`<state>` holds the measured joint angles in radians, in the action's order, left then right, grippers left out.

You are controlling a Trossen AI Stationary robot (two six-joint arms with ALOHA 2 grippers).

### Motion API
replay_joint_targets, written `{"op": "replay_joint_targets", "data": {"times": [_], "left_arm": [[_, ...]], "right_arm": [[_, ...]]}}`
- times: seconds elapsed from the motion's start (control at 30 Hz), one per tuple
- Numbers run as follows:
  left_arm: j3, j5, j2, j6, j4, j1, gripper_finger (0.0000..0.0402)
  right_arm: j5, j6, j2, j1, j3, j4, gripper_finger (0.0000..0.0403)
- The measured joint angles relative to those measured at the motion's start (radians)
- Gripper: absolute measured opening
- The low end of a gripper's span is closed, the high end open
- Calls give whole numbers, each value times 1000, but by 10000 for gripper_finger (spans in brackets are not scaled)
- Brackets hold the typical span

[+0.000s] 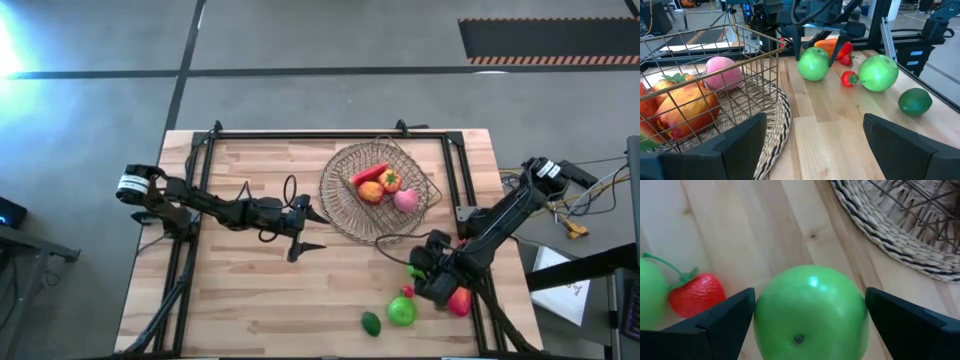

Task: Build produce basket
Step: Put the top green apple into the gold mesh basket

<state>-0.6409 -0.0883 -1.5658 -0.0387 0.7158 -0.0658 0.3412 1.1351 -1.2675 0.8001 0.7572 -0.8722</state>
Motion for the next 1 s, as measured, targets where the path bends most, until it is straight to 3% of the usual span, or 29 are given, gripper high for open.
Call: {"op": "replay_joint_targets", "data": {"times": [0.37,0.6,0.7,0.83,1.0], "left_arm": [[0,0,0,0,0,0,315],[0,0,0,1,0,0,315],[0,0,0,1,0,0,315],[0,0,0,-15,0,0,315],[-3,-1,0,-31,15,-3,315]], "right_arm": [[-59,16,3,0,-66,-5,365],[-89,7,2,0,-68,-32,308],[-90,5,3,0,-65,-36,303],[-32,-64,19,1,-47,24,303],[164,-299,79,0,-61,355,303]]}}
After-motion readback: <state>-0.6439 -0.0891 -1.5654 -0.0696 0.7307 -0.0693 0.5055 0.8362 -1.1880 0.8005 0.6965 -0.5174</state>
